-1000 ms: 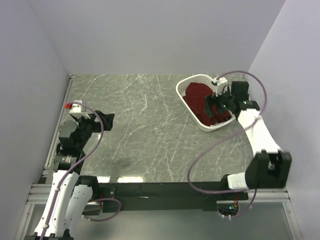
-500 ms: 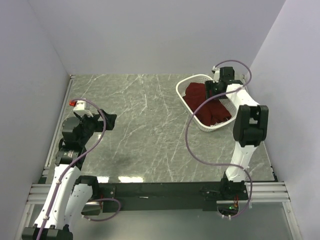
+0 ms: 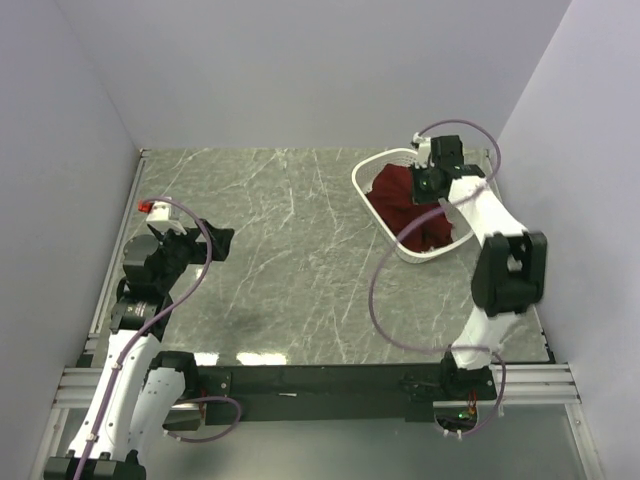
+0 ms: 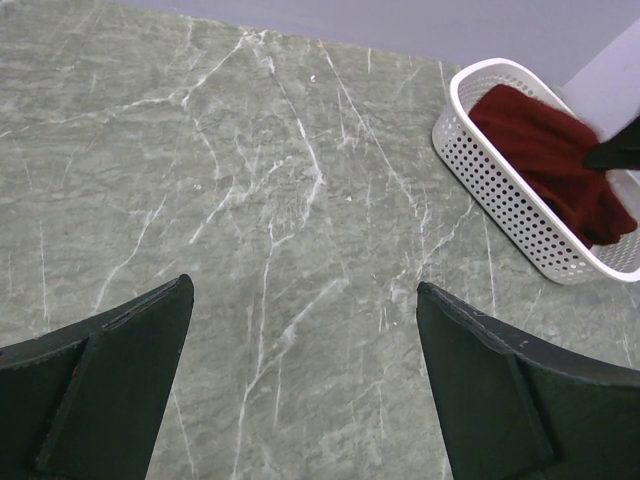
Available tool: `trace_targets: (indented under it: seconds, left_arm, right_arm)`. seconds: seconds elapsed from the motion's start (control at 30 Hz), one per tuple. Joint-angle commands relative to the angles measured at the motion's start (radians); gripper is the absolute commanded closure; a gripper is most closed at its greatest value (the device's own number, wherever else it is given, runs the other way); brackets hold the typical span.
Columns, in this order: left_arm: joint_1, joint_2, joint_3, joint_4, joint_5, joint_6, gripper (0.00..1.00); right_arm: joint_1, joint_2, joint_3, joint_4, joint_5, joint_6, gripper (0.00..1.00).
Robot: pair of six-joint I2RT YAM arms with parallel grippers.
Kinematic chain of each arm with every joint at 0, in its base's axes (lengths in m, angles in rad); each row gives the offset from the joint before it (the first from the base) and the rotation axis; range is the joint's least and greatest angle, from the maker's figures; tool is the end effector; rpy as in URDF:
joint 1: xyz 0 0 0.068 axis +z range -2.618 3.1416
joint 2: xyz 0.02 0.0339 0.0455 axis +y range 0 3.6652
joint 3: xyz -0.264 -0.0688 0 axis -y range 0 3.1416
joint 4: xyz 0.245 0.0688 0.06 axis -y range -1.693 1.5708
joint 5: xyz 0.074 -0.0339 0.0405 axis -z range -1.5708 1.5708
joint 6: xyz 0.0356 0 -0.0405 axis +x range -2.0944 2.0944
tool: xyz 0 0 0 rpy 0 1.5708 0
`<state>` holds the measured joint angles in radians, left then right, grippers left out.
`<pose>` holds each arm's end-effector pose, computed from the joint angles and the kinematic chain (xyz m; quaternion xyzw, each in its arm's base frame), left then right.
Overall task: Fold and stack the t-shirts
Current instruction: Grab the tshirt from the pile, then move the tshirt to the center of the board
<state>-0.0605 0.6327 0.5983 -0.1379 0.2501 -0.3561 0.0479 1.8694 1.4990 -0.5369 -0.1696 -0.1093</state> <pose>0.1601 -0.0185 0.3025 -0.0324 0.7629 -0.2255 0.6051 0.4142 0.0259 0.2471 -0.1015 0.9370 0.0701 0.3268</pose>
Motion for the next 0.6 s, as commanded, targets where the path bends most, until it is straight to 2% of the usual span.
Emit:
trace_targets:
  seconds: [0.0,0.13,0.2,0.3,0.43,0.57]
  left_arm:
    - [-0.002,-0.013,0.023,0.046,0.028,0.011,0.01]
    - [-0.002,-0.013,0.024,0.046,0.034,0.011,0.01]
    - [-0.002,-0.019,0.023,0.047,0.035,0.011,0.00]
    - [-0.002,-0.031,0.020,0.054,0.040,0.011,0.01]
    - [-0.002,-0.047,0.015,0.057,0.035,0.011,0.01]
    - [-0.002,-0.048,0.015,0.057,0.031,0.011,0.00]
  right_arm:
    - [0.101,-0.340,-0.002,0.083,-0.057,-0.041,1.00]
    - [0.121,-0.446,0.168,0.000,-0.175,0.008,1.00]
    - [0.124,-0.473,0.290,-0.067,-0.350,-0.006,1.00]
    - [0.158,-0.530,0.375,-0.097,-0.520,-0.036,1.00]
    - [0.190,-0.590,0.429,-0.078,-0.652,-0.001,1.00]
    - [0.191,-0.650,0.440,-0.051,-0.685,0.039,1.00]
